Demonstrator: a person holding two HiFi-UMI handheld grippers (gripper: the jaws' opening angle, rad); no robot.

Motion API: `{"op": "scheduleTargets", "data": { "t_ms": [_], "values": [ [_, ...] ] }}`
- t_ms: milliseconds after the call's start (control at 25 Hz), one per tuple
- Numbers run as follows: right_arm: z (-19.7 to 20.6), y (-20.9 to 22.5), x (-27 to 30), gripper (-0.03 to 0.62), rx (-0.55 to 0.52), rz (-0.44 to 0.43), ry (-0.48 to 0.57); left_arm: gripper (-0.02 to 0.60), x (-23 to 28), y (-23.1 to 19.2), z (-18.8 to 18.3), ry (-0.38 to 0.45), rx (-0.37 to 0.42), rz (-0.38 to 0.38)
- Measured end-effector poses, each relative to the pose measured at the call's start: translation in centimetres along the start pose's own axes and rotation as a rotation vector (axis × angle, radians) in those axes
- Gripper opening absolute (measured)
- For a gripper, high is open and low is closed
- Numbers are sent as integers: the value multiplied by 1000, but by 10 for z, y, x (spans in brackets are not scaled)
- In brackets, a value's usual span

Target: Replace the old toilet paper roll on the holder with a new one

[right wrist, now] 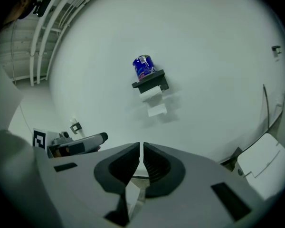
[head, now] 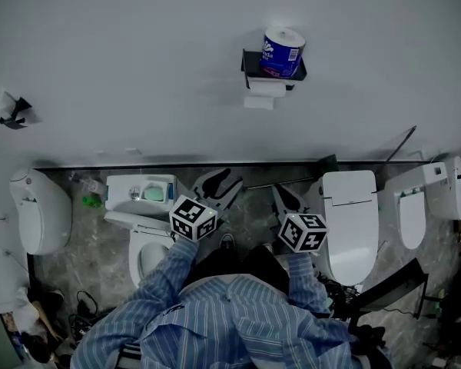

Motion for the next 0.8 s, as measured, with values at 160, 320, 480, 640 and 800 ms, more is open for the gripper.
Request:
{"op": "scheduleTargets", "data": {
  "t_ms": [160, 320, 480, 640, 800],
  "values": [
    [-1, 17, 6, 28, 8, 25, -9, 175, 32, -18, -12, 4, -98, 13],
    [-3, 35, 10, 28, 3, 27, -24, 196, 64, -36, -29, 58, -209, 5],
    [-14, 60, 15, 27, -4, 22, -24, 209, 98, -46, -48, 123, -291, -11],
    [-29, 82, 23, 28, -30, -15, -33, 209, 131, -50, -65, 190, -377, -17],
    [-44, 98, 37, 28, -68, -68, -46, 209, 157, -58, -82, 284, -462, -35]
  ]
}}
Point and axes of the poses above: the fingertips, and each gripper's own axes: x forward along the fingers, y to its right, z out of its underside, the point moved 5 cm from there along -x, backward along the fingers, and after that the axes turned 9 degrees about -x, right-handed, at the moved point
